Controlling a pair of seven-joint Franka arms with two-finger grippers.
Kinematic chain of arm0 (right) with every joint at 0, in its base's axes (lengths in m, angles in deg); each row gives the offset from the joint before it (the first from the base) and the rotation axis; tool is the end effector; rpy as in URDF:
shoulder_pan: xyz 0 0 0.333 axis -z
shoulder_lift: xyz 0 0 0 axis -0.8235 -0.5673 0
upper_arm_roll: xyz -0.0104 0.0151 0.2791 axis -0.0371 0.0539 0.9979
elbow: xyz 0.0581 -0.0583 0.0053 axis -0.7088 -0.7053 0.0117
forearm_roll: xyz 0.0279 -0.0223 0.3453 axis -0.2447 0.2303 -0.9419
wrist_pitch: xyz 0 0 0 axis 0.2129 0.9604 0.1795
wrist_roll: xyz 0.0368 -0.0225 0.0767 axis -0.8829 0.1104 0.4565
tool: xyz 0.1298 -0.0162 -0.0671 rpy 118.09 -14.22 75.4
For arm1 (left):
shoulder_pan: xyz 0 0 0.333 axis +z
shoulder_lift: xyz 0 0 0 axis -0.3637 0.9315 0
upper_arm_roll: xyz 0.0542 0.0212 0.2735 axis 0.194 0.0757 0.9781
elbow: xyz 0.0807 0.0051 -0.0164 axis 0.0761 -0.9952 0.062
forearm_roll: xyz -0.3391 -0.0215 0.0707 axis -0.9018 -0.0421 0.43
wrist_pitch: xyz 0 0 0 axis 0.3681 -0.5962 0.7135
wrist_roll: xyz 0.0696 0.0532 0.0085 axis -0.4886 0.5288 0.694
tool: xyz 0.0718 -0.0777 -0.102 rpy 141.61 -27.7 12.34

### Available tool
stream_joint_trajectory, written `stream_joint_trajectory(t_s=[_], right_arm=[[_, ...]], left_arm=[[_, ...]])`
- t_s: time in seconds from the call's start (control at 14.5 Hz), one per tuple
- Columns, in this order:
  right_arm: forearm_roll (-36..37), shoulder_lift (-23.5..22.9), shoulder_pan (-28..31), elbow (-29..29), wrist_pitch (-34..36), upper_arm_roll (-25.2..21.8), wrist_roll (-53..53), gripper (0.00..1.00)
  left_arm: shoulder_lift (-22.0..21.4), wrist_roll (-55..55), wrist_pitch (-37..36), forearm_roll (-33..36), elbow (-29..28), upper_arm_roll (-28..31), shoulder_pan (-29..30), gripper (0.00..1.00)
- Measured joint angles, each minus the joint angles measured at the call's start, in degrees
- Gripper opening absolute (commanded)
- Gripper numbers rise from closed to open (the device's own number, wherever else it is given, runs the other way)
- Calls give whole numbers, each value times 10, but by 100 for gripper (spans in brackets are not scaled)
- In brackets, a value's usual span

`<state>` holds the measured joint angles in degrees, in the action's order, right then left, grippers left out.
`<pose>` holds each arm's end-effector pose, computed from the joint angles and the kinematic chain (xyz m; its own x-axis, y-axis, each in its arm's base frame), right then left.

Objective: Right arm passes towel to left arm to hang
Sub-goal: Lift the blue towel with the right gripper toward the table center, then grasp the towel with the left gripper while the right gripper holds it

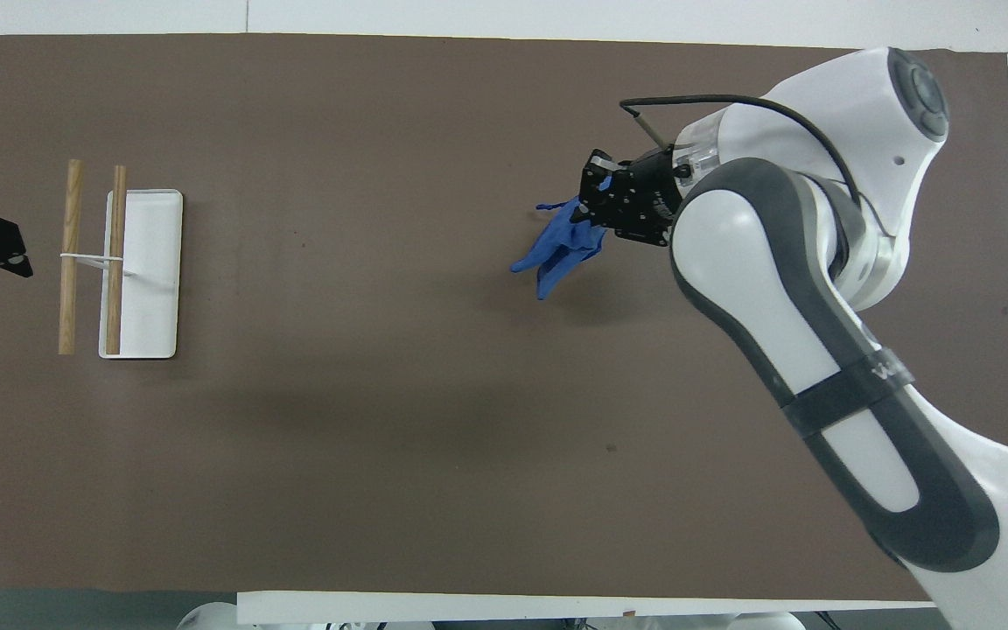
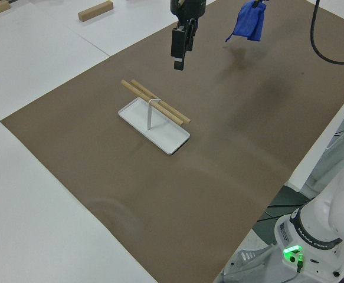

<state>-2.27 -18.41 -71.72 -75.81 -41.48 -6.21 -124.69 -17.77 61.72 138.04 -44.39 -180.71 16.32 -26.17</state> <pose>0.5500 0.2535 0.4028 0.8066 -0.4867 -0.3355 -0.5911 -0.6704 -0.4485 0.4729 -0.0389 0.4943 0.9189 0.3919 -0.0450 0.3859 -0.9167 -0.1039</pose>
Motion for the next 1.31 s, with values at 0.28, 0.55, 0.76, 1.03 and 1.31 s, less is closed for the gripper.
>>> stream_joint_trajectory(t_s=[0.28, 0.55, 0.76, 1.03, 1.31], right_arm=[[-94, -1, -55, 0, -59, 0, -98, 0], [-142, -5, -101, 0, -129, 0, -188, 0], [-143, -8, -129, -1, -158, 0, -223, 0], [-144, -9, -130, -2, -158, -2, -224, 0], [-144, -9, -130, -2, -158, -3, -224, 0]], left_arm=[[7, 230, 108, -28, -57, -4, -80, 100], [39, 442, 189, -50, -60, -5, -152, 100], [53, 549, 217, -55, -60, -5, -198, 100], [59, 588, 233, -59, -60, -5, -229, 91], [68, 604, 259, -70, -60, -4, -232, 60]])
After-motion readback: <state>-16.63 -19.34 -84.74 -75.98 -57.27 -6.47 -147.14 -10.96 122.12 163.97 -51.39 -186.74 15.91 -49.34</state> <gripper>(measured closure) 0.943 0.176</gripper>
